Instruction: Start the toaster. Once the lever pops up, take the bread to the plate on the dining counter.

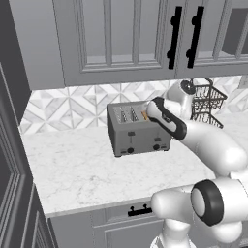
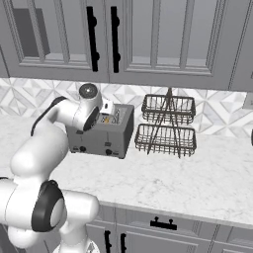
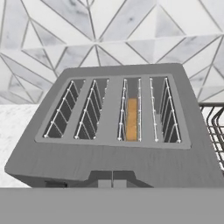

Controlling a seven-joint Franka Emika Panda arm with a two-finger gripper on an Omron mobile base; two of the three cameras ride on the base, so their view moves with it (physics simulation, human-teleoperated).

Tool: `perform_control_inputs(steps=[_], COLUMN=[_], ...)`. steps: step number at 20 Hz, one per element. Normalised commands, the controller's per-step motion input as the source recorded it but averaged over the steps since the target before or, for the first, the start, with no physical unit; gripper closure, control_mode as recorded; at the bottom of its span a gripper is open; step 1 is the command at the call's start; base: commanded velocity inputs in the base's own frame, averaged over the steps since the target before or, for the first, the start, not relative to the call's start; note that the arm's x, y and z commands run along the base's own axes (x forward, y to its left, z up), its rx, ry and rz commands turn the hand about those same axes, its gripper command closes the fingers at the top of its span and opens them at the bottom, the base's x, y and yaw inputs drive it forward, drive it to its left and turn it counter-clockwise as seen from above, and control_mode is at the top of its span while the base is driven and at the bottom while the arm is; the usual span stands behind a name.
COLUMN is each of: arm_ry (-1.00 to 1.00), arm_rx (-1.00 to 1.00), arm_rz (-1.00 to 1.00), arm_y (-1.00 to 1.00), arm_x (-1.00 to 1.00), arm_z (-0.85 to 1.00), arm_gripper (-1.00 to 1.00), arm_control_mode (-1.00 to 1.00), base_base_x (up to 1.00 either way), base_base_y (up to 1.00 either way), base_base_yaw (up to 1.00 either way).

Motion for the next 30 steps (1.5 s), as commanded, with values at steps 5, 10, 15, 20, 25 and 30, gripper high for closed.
perform_control_inputs(steps=[5, 10, 15, 20, 25, 30], arm_ry=[-0.05, -0.03, 0.00, 0.00, -0.01, 0.00], arm_rx=[-0.01, 0.00, -0.01, 0.00, 0.00, -0.02], arm_rz=[0.00, 0.00, 0.00, 0.00, 0.00, 0.00], arm_y=[0.00, 0.00, 0.00, 0.00, 0.00, 0.00], arm_x=[0.16, 0.16, 0.15, 0.13, 0.02, 0.03], arm_z=[-0.07, 0.00, -0.02, 0.00, 0.00, -0.06], arm_gripper=[1.00, 1.00, -1.00, -1.00, -1.00, -1.00], arm_control_mode=[-1.00, -1.00, -1.00, -1.00, -1.00, -1.00], base_base_x=[0.00, 0.00, 0.00, 0.00, 0.00, 0.00], base_base_y=[0.00, 0.00, 0.00, 0.00, 0.00, 0.00], base_base_yaw=[0.00, 0.00, 0.00, 0.00, 0.00, 0.00])
